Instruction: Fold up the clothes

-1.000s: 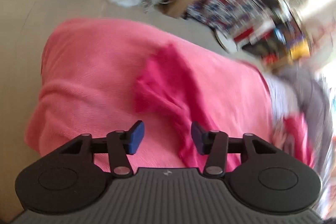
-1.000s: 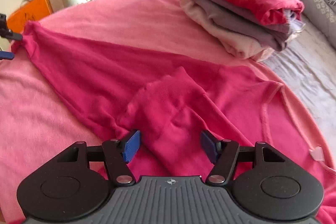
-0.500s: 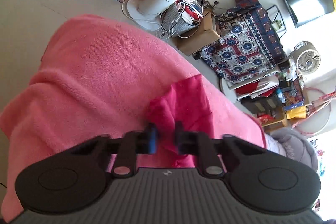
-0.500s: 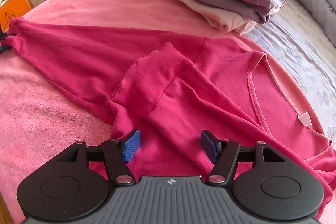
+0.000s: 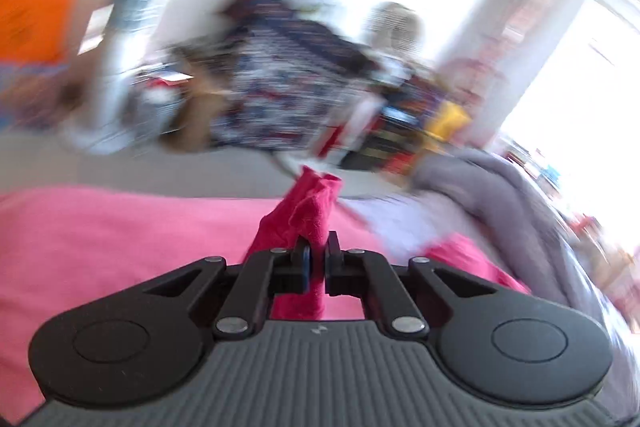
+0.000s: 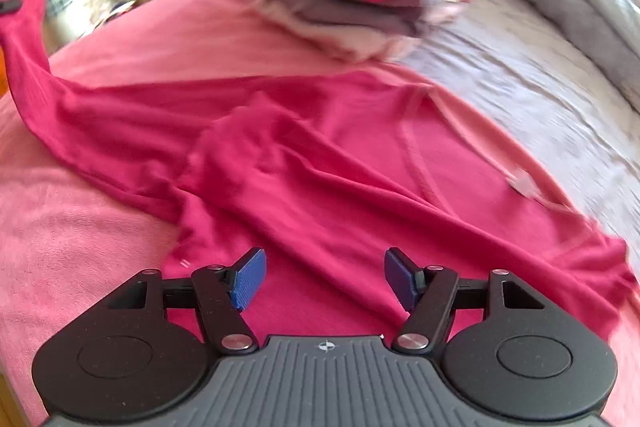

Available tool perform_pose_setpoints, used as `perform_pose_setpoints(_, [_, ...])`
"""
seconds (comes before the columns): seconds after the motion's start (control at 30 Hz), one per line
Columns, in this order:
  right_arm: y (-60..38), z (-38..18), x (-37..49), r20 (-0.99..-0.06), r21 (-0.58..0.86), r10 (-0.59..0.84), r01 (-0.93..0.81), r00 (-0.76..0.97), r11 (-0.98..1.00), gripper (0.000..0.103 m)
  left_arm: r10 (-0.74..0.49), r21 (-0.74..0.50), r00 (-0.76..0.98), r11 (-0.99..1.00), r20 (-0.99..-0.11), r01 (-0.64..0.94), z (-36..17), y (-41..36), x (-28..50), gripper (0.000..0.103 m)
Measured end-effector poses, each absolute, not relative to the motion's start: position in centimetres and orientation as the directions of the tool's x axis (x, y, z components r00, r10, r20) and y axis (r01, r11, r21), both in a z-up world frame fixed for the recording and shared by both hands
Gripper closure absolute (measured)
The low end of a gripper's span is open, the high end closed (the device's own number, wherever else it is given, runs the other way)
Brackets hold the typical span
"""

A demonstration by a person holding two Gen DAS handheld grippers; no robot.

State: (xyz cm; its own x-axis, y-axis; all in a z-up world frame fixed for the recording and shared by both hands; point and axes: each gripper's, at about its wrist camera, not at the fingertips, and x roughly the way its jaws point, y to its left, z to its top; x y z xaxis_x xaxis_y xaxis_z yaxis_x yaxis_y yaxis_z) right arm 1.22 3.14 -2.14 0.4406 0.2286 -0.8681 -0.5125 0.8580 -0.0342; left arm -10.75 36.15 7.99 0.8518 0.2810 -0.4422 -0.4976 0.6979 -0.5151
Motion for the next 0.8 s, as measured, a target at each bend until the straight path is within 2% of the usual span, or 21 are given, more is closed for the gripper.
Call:
perform_pose_setpoints(0.17, [-3.3,-1.3,-0.4,-0.869,-0.049,0.149,-0.380,0.473,0.924,0.034,0.007,-0.525,0.923,0.821,-0.385,-0.226,9.3,26.3,-4.8,0.100])
perform_pose_setpoints(0.37, [-13.6,-0.3,-3.8,-0.892,-0.058,0.021,-0.161,0.451,0.985,0.031,-0.318,-0.536,0.877,0.840,-0.360,0.084,8.3,10.0,1.0,0.100])
perform_pose_setpoints(0.43, [-17.1,-0.4,-5.4,-0.902,-0.057,-0.016,-0.082,0.432,0.995,0.031,-0.388,-0.512,0.832,0.846,-0.395,0.151,6.5,4.6,2.3,0.100])
perform_pose_setpoints(0.53, [-21.6,-0.9,-7.5,-0.911,-0.074,-0.075,0.018,0.405,0.997,0.031,-0.434,-0.431,0.726,0.878,-0.533,0.209,1.9,-2.7,3.4,0.100])
perform_pose_setpoints(0.63, [-24.7,-1.6,-8.8,-0.917,-0.067,-0.100,0.096,0.386,0.993,0.031,-0.434,-0.365,0.576,0.900,-0.693,0.239,-2.9,-6.7,3.4,0.100])
perform_pose_setpoints(0.73, [-26.6,-2.3,-9.4,-0.919,-0.049,-0.100,0.141,0.382,0.989,0.031,-0.417,-0.310,0.533,0.908,-0.736,0.282,-4.6,-8.8,1.5,0.100])
perform_pose_setpoints(0.8, [-27.4,-2.7,-9.4,-0.917,-0.036,-0.094,0.155,0.387,0.987,0.031,-0.426,-0.306,0.533,0.903,-0.730,0.303,-3.9,-9.4,1.3,0.099])
